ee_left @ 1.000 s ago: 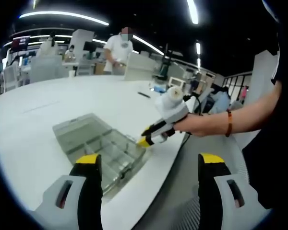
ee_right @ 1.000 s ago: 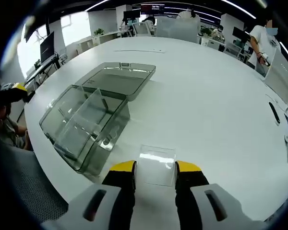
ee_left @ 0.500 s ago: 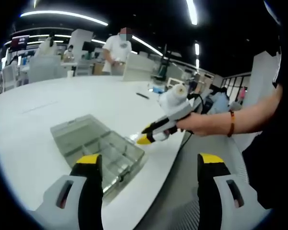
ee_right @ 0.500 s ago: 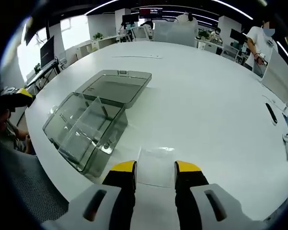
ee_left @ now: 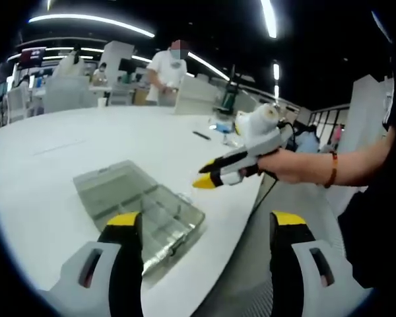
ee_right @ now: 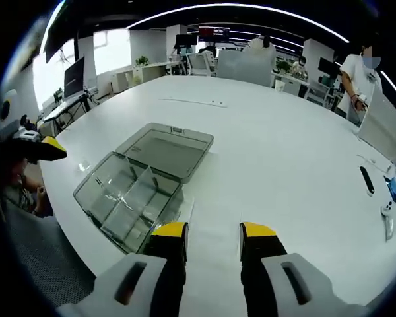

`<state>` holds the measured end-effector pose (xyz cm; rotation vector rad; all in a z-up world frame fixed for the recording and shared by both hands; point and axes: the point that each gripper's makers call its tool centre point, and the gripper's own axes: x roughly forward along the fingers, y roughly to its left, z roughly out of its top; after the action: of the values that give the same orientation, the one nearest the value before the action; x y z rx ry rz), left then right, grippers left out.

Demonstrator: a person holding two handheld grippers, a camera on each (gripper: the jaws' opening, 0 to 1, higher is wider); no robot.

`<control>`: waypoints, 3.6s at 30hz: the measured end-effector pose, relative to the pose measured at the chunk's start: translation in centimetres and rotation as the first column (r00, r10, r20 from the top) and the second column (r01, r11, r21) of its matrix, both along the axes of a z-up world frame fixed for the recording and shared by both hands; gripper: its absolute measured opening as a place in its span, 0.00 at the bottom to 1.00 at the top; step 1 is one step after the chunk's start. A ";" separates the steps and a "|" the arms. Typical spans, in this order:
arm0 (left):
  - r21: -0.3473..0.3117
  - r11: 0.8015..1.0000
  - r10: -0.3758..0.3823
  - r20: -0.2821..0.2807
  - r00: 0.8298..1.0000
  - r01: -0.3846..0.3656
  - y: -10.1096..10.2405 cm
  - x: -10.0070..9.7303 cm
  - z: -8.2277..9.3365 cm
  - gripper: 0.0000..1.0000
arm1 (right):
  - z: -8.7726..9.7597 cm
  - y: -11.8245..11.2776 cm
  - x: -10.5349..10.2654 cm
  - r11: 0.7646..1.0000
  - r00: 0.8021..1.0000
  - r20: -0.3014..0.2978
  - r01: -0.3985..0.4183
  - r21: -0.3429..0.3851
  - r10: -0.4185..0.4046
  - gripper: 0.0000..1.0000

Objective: Insert the divider into the dual guide fixture by aligning both edges with the guide slots and pushing it downward to the bottom, including one-sided entry, uneven engagement, binding, and posture correction.

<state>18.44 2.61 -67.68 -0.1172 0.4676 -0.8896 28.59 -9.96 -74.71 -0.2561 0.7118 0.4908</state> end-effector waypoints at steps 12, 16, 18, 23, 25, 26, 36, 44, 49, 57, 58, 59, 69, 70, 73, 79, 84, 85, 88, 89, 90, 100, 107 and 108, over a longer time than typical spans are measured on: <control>-0.015 1.000 0.025 -0.008 1.000 -0.025 0.2 0.7 0.3 0.75 | 1.8 1.6 -0.5 0.999 0.998 0.040 -0.049 0.019 0.048 0.27; -0.023 0.999 0.033 -0.014 0.999 -0.033 0.3 1.0 0.4 0.74 | 2.1 2.0 -0.9 0.998 0.997 0.047 -0.064 0.027 0.063 0.27; -0.034 0.999 0.038 -0.015 0.999 -0.038 0.3 1.2 0.5 0.74 | 2.3 2.3 -1.0 0.996 0.996 0.058 -0.075 0.037 0.073 0.27; -0.041 0.998 0.043 -0.019 0.999 -0.043 0.3 1.2 0.5 0.74 | 2.6 3.0 -1.5 0.994 0.993 0.070 -0.099 0.047 0.096 0.27; -0.051 0.997 0.052 -0.022 0.998 -0.054 0.4 1.3 0.6 0.74 | 2.9 3.4 -1.6 0.992 0.992 0.079 -0.108 0.060 0.103 0.27; -0.057 0.997 0.058 -0.025 0.998 -0.059 0.5 1.3 0.7 0.74 | 2.9 3.5 -1.6 0.992 0.991 0.081 -0.109 0.063 0.104 0.27; -0.136 0.984 0.111 -0.059 0.992 -0.119 1.5 2.0 1.2 0.73 | 4.5 5.7 -2.1 0.981 0.981 0.134 -0.158 0.111 0.143 0.27; -0.233 0.959 0.135 -0.115 0.984 -0.158 1.6 2.3 2.1 0.68 | 5.5 7.6 -2.9 0.964 0.964 0.168 -0.228 0.140 0.204 0.27; -0.246 0.953 0.147 -0.132 0.980 -0.176 1.7 2.6 2.0 0.65 | 6.3 8.4 -3.1 0.955 0.955 0.194 -0.254 0.152 0.223 0.27; -0.254 0.948 0.159 -0.152 0.976 -0.194 1.7 3.0 1.9 0.58 | 7.0 9.6 -3.7 0.945 0.948 0.212 -0.276 0.172 0.238 0.27; -0.252 0.948 0.161 -0.153 0.975 -0.196 1.7 3.0 1.9 0.57 | 7.1 9.7 -3.8 0.944 0.947 0.215 -0.279 0.174 0.240 0.27; -0.253 0.947 0.162 -0.154 0.975 -0.197 1.8 3.1 1.9 0.56 | 7.1 9.8 -3.9 0.943 0.946 0.214 -0.281 0.176 0.242 0.27; -0.315 0.920 0.173 -0.203 0.964 -0.231 1.9 3.8 2.3 0.40 | 7.9 10.7 -4.3 0.916 0.933 0.228 -0.331 0.229 0.280 0.00; -0.314 0.920 0.178 -0.199 0.964 -0.234 2.0 4.2 2.0 0.38 | 7.2 10.4 -4.2 0.928 0.923 0.237 -0.343 0.145 0.304 0.00; -0.328 0.887 0.261 -0.219 0.940 -0.323 4.6 5.2 1.7 0.34 | 5.4 10.2 -4.9 0.941 0.956 0.145 -0.278 0.192 0.253 0.00; -0.334 0.865 0.318 -0.214 0.924 -0.375 8.2 4.7 2.0 0.36 | 4.1 11.2 -6.7 0.927 0.943 0.116 -0.328 0.183 0.311 0.00; -0.279 0.870 0.359 -0.206 0.910 -0.406 10.9 3.6 0.6 0.37 | 4.2 11.4 -7.0 0.927 0.950 0.112 -0.310 0.212 0.292 0.00; -0.275 0.864 0.375 -0.206 0.904 -0.421 11.4 3.5 0.5 0.37 | 4.3 11.4 -7.1 0.927 0.950 0.111 -0.309 0.213 0.291 0.00; -0.285 0.839 0.411 -0.226 0.883 -0.464 12.8 3.0 0.2 0.37 | 4.5 11.9 -7.0 0.922 0.945 0.117 -0.323 0.213 0.304 0.00; -0.274 0.841 0.416 -0.224 0.881 -0.467 12.9 2.9 0.0 0.37 | 4.5 12.0 -7.1 0.921 0.944 0.114 -0.327 0.212 0.309 0.00; -0.244 0.848 0.426 -0.217 0.878 -0.471 13.1 2.8 -0.6 0.37 | 4.5 12.2 -7.0 0.920 0.942 0.112 -0.333 0.207 0.316 0.00; -0.199 0.850 0.443 -0.230 0.866 -0.488 13.5 1.9 -1.5 0.39 | 4.8 13.2 -7.4 0.910 0.931 0.104 -0.364 0.197 0.350 0.00; -0.190 0.842 0.462 -0.226 0.857 -0.504 14.7 1.3 -1.5 0.41 | 4.9 15.0 -7.8 0.895 0.914 0.102 -0.406 0.185 0.393 0.00; -0.187 0.843 0.463 -0.224 0.857 -0.504 14.9 1.2 -1.5 0.42 | 4.9 15.3 -7.8 0.893 0.913 0.096 -0.409 0.187 0.397 0.00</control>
<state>19.64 17.46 -69.18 -0.5183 0.4589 -0.4282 20.83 5.36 -69.84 -0.2243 0.5472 0.9460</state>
